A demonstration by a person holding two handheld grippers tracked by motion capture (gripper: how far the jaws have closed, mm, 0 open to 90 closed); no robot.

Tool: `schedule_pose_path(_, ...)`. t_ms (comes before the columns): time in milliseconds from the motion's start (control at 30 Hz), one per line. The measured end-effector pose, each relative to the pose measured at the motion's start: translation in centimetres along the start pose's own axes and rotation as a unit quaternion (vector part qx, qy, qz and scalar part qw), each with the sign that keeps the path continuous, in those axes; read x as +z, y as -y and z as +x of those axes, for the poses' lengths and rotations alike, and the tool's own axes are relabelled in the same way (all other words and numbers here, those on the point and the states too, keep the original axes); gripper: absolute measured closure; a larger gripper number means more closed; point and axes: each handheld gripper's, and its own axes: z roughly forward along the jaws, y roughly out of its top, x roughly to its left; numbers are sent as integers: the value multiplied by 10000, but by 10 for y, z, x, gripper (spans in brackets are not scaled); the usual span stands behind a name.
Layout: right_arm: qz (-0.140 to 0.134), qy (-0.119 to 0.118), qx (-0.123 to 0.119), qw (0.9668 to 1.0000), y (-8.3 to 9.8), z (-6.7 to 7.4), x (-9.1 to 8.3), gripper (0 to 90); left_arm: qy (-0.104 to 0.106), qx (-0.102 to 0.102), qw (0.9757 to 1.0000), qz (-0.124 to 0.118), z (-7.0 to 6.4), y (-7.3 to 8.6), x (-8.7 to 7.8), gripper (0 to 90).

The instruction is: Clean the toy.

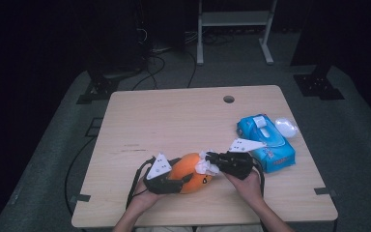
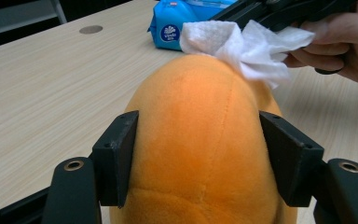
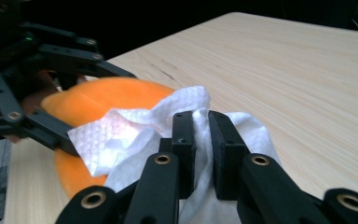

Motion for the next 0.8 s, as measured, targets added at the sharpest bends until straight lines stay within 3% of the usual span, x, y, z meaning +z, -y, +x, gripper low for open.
schedule_pose_path(133, -12, 17, -4, 10000, -2, 4, 1, 805, -57, -8, 10000, 6, 0, 1, -1, 353)
schedule_pose_path(267, -88, -165, -303, 9994, -9, 21, 2, 804, -61, -32, 10000, -16, 1, 2, -1, 362)
schedule_pose_path(333, -36, -133, -436, 9990, -10, 25, 2, 804, -53, -26, 10000, -3, 1, 2, -2, 364)
schedule_pose_path(433, -18, -165, -181, 9997, -6, 13, 2, 805, -81, -71, 9999, -1, 2, 2, -1, 366)
schedule_pose_path(600, 93, -5, 257, 9996, 4, -7, 1, 805, -26, -187, 9998, -48, 3, 2, 0, 331)
schedule_pose_path(700, 61, 12, 135, 9999, -1, 0, 2, 804, -51, -371, 9993, -55, 6, 2, 1, 246)
schedule_pose_path(767, 33, -37, 95, 9999, -4, 3, 2, 804, -68, -372, 9993, -59, 5, 1, 2, 256)
schedule_pose_path(800, -12, -96, 111, 9999, -5, 4, 2, 804, -100, -305, 9994, -89, 3, 0, 3, 310)
